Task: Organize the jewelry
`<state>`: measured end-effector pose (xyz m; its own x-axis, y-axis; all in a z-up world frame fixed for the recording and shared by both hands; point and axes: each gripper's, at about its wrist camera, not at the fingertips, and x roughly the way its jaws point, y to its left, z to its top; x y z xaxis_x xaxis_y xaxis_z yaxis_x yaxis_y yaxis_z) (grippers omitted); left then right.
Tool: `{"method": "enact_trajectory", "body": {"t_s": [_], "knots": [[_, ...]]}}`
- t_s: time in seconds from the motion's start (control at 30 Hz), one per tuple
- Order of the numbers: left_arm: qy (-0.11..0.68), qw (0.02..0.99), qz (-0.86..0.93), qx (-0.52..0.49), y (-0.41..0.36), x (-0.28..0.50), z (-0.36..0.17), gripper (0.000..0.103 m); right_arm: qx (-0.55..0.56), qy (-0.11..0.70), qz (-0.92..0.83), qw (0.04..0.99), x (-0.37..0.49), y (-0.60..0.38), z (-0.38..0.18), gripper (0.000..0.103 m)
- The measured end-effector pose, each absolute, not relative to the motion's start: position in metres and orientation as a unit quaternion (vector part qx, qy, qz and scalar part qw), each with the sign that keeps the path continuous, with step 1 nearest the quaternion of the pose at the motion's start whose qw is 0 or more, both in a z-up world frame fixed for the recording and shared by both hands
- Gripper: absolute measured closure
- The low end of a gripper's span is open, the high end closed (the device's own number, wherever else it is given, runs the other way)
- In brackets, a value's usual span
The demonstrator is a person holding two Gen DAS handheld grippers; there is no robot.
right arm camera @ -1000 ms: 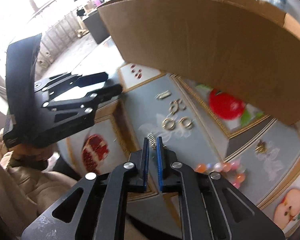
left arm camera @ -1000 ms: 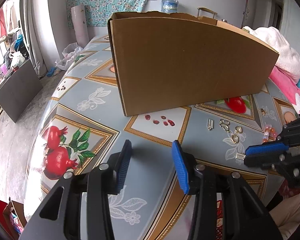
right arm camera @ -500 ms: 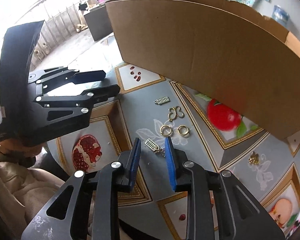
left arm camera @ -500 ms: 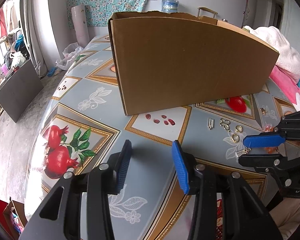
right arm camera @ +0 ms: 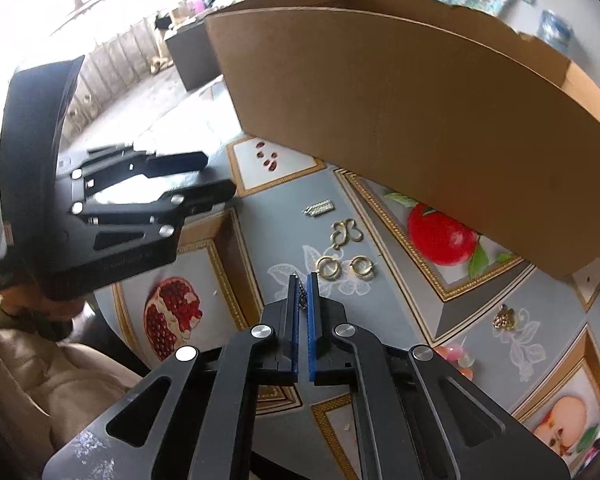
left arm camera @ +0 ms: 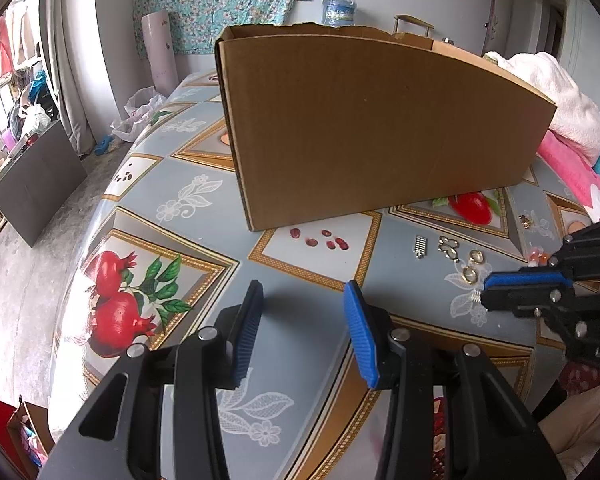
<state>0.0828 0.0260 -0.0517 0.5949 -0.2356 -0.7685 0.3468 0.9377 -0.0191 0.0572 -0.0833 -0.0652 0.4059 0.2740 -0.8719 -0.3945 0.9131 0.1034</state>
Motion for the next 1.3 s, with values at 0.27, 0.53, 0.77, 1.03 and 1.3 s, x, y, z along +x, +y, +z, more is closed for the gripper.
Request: {"method": "enact_trajectory", "body": {"t_s": [0.27, 0.53, 0.77, 1.03, 1.3], "knots": [[0.410, 0.880, -0.236, 0.049, 0.007, 0.087, -0.047, 0.062, -0.033, 0.510, 0.178, 0.841, 0.064, -0.104, -0.066, 0.102], [0.412, 0.866, -0.277, 0.060, -0.019, 0.096, -0.047, 0.073, -0.017, 0.508, 0.176, 0.843, 0.065, -0.108, -0.068, 0.102], [0.416, 0.861, -0.278, 0.091, -0.036, 0.100, -0.050, 0.088, -0.004, 0.506, 0.178, 0.844, 0.064, -0.121, -0.063, 0.102], [0.410, 0.864, -0.264, 0.123, -0.047, 0.099, -0.052, 0.099, 0.011, 0.505, 0.178, 0.845, 0.061, -0.131, -0.062, 0.102], [0.414, 0.863, -0.270, 0.108, -0.042, 0.097, -0.050, 0.099, 0.022, 0.497, 0.173, 0.850, 0.059, -0.139, -0.056, 0.102]]}}
